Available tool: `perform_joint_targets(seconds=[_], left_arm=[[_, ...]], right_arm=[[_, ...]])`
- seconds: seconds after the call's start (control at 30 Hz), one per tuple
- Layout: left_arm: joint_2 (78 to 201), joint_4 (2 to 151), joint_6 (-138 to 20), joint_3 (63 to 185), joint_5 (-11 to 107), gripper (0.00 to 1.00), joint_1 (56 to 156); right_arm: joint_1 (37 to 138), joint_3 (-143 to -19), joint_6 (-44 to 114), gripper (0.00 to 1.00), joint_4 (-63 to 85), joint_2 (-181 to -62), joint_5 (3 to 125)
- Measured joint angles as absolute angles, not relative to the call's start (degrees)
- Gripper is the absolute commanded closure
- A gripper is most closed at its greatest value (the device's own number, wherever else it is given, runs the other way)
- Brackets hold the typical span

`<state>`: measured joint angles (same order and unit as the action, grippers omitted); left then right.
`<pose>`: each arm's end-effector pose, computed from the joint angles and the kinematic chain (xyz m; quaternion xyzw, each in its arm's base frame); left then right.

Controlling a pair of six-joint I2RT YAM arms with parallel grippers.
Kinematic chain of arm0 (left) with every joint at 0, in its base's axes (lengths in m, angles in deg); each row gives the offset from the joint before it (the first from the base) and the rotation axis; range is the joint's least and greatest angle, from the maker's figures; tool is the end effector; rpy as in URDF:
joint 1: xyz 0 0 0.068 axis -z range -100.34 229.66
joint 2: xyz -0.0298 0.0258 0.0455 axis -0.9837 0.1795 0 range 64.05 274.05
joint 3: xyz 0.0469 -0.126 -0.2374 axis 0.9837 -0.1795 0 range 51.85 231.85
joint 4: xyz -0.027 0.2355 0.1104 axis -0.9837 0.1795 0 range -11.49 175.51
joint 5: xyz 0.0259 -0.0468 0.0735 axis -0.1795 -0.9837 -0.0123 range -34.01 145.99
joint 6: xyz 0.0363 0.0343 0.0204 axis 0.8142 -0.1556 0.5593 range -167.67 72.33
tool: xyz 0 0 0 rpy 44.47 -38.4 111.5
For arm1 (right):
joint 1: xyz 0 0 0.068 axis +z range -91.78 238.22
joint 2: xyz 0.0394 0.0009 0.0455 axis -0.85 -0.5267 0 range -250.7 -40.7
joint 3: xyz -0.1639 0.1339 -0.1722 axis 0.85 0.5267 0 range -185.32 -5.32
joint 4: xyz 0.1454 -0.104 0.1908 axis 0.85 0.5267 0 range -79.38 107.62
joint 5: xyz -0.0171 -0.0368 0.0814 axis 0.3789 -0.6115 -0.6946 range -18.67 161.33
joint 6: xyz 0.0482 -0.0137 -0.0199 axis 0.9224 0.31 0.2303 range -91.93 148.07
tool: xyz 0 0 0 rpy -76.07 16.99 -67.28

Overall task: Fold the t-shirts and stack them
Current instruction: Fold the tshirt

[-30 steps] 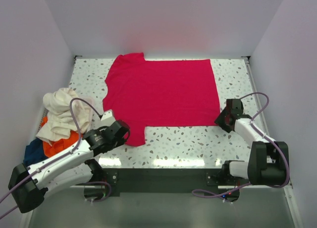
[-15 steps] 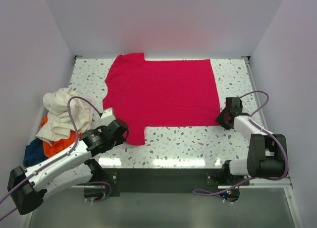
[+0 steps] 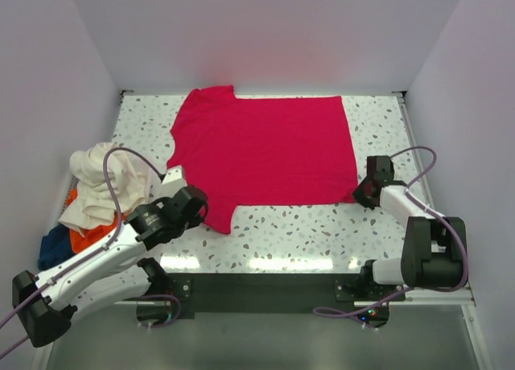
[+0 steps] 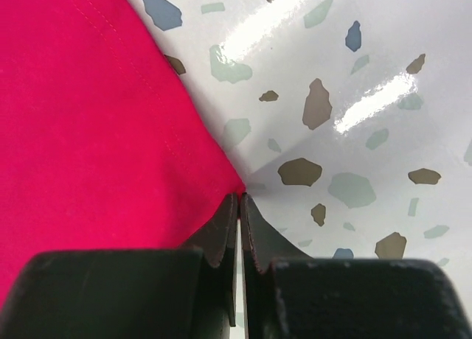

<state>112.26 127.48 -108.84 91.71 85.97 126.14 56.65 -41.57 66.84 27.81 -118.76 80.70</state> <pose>0.1176 -0.0978 0.2458 -0.1906 0.9100 -0.0728 0.3608 0.2440 -0.0124 0.1597 0.3516 0.8940 0.0104 0.2776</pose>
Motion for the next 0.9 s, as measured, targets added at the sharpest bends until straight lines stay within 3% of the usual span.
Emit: perform_joint_targets(seconds=[0.37,0.9], left_arm=[[122.05,120.42,-97.52,100.71,83.21,1.0,113.15],[143.82,106.89,-89.76,112.12,77.81,1.0,98.44]], right_arm=[[56.65,-52.04,65.59,1.0,31.87,-119.72,80.79],[56.65,-70.05,65.07,1.0,32.9,-137.36,76.96]])
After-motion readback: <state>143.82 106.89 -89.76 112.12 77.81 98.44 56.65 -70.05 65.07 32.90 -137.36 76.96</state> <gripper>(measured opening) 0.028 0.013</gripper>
